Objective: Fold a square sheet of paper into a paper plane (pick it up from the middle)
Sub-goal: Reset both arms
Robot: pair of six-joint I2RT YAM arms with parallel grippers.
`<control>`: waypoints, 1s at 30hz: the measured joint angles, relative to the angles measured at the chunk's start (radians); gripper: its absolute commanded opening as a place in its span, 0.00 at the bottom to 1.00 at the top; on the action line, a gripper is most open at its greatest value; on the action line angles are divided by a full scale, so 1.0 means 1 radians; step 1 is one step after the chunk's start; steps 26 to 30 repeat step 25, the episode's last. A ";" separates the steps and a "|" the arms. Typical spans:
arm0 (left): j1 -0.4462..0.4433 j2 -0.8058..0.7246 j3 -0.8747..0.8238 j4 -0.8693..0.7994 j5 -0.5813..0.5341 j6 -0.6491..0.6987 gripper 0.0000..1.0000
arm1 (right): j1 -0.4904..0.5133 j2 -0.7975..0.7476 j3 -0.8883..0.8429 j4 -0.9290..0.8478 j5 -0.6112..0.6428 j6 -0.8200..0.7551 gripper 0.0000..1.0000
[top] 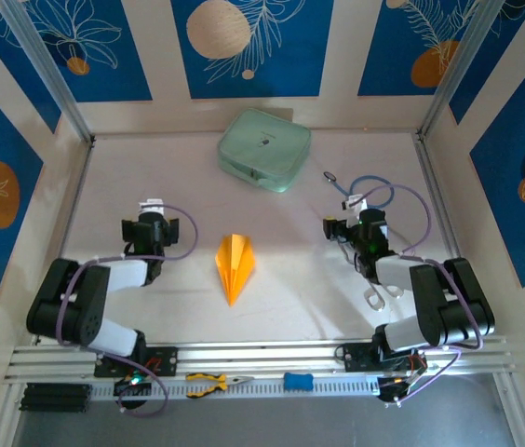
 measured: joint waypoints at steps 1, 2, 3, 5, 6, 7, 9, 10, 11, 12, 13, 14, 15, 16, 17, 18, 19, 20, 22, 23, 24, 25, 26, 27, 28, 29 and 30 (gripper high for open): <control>0.013 0.014 -0.006 0.024 0.028 0.000 1.00 | -0.013 0.000 0.000 0.017 -0.018 -0.002 0.82; 0.029 0.019 -0.017 0.054 0.061 0.000 1.00 | -0.032 0.000 0.000 0.037 -0.034 0.001 0.82; 0.048 0.032 -0.033 0.119 0.093 0.001 1.00 | -0.054 0.002 -0.001 0.059 -0.050 0.008 0.82; 0.079 0.058 -0.052 0.195 0.140 -0.002 1.00 | -0.100 0.044 -0.009 0.159 -0.082 0.026 0.84; 0.092 0.060 -0.060 0.207 0.158 -0.004 1.00 | -0.115 0.074 -0.010 0.189 -0.086 0.035 0.84; 0.098 0.064 -0.062 0.224 0.169 -0.004 1.00 | -0.126 0.087 -0.009 0.175 -0.085 0.044 0.99; 0.106 0.067 -0.061 0.250 0.190 -0.004 1.00 | -0.134 0.108 -0.007 0.170 -0.079 0.068 0.99; 0.106 0.067 -0.061 0.262 0.197 -0.004 1.00 | -0.135 0.110 -0.005 0.165 -0.072 0.076 0.99; 0.106 0.067 -0.061 0.274 0.205 -0.004 1.00 | -0.136 0.110 -0.004 0.164 -0.061 0.088 0.99; 0.106 0.067 -0.061 0.284 0.214 -0.004 1.00 | -0.134 0.110 -0.004 0.169 -0.042 0.097 0.99; 0.106 0.067 -0.061 0.291 0.220 -0.003 1.00 | -0.125 0.110 -0.004 0.171 -0.012 0.103 0.99; 0.106 0.067 -0.061 0.295 0.227 -0.003 1.00 | -0.117 0.110 -0.004 0.176 0.023 0.110 0.99; 0.106 0.067 -0.061 0.299 0.232 -0.003 1.00 | -0.111 0.110 -0.004 0.178 0.045 0.116 0.99; 0.106 0.067 -0.061 0.299 0.238 -0.003 1.00 | -0.108 0.110 -0.004 0.179 0.060 0.119 0.99; 0.106 0.067 -0.061 0.299 0.244 -0.002 1.00 | -0.105 0.110 -0.004 0.179 0.072 0.122 0.99; 0.106 0.067 -0.061 0.299 0.247 -0.001 1.00 | -0.102 0.110 -0.004 0.179 0.084 0.125 0.99; 0.106 0.067 -0.061 0.299 0.251 -0.001 1.00 | -0.101 0.110 -0.004 0.179 0.090 0.127 0.99; 0.106 0.067 -0.061 0.300 0.253 -0.001 1.00 | -0.101 0.110 -0.004 0.179 0.094 0.129 0.99; 0.106 0.067 -0.061 0.300 0.254 -0.001 1.00 | -0.107 0.110 -0.004 0.178 0.096 0.135 0.99; 0.106 0.067 -0.061 0.300 0.254 -0.001 1.00 | -0.109 0.110 -0.004 0.178 0.097 0.137 0.99; 0.106 0.067 -0.061 0.300 0.256 -0.001 1.00 | -0.111 0.110 -0.004 0.178 0.097 0.137 0.99; 0.106 0.067 -0.061 0.300 0.257 -0.001 1.00 | -0.113 0.110 -0.004 0.178 0.097 0.140 0.99; 0.106 0.067 -0.061 0.300 0.257 -0.001 1.00 | -0.113 0.110 -0.004 0.178 0.097 0.140 0.99; 0.106 0.067 -0.061 0.300 0.257 -0.001 1.00 | -0.113 0.110 -0.004 0.178 0.097 0.140 0.99; 0.106 0.067 -0.061 0.300 0.257 -0.001 1.00 | -0.113 0.110 -0.004 0.178 0.097 0.140 0.99; 0.106 0.067 -0.061 0.300 0.257 -0.001 1.00 | -0.113 0.110 -0.004 0.178 0.097 0.140 0.99; 0.106 0.067 -0.061 0.300 0.257 -0.001 1.00 | -0.113 0.110 -0.004 0.178 0.097 0.140 0.99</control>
